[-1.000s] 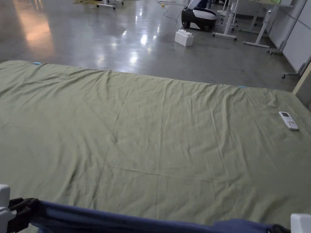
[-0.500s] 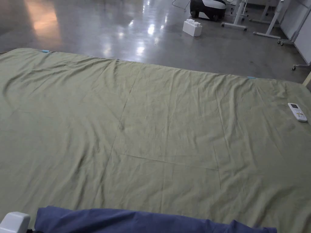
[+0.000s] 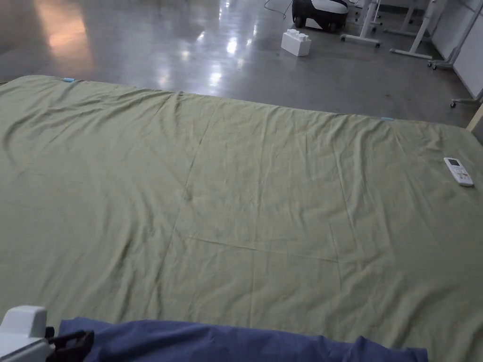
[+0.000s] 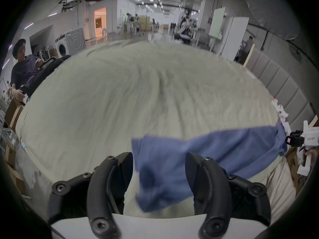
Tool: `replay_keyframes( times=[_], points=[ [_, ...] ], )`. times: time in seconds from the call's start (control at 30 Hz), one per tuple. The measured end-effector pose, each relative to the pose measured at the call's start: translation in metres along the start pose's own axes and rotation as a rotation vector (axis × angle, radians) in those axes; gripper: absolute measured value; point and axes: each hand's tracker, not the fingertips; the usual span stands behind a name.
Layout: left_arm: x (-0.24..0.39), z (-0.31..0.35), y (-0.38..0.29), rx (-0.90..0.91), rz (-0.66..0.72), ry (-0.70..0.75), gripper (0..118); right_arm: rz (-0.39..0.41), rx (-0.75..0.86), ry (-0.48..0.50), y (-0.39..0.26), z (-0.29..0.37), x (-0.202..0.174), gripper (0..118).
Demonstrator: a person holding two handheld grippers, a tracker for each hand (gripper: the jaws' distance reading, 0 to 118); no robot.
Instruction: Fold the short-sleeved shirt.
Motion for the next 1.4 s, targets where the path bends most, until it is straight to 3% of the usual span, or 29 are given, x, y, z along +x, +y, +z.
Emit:
replay_keyframes(
  times=[0.33,0.47,0.53,0.6,0.67,0.77,0.87,1.1,1.4],
  points=[
    [0.075,0.014,0.068,0.352,-0.070,0.042,65,-0.091,0.575,-0.032,0.084,0.037,-0.046,88],
    [0.106,0.022,0.087,0.486,-0.091,0.079,61,-0.145,0.714,-0.052,0.107,0.040,-0.067,86],
    [0.116,0.025,0.093,0.530,-0.096,0.080,47,-0.149,0.761,-0.062,0.113,0.039,-0.074,74],
    [0.121,0.025,0.097,0.553,-0.110,0.091,16,-0.133,0.809,-0.072,0.119,0.040,-0.079,39],
    [0.127,0.026,0.099,0.576,-0.121,0.107,7,-0.144,0.811,-0.079,0.123,0.037,-0.083,14],
    [0.129,0.025,0.100,0.598,-0.123,0.108,2,-0.162,0.835,-0.056,0.125,0.036,-0.084,3],
    [0.128,0.024,0.101,0.603,-0.126,0.128,1,-0.126,0.857,-0.074,0.128,0.035,-0.087,1],
    [0.107,0.028,0.101,0.571,-0.108,0.118,1,-0.143,0.846,-0.066,0.131,0.030,-0.084,0],
    [0.037,0.036,0.065,0.269,-0.082,0.041,1,-0.108,0.809,-0.049,0.128,0.020,-0.084,0]
  ],
)
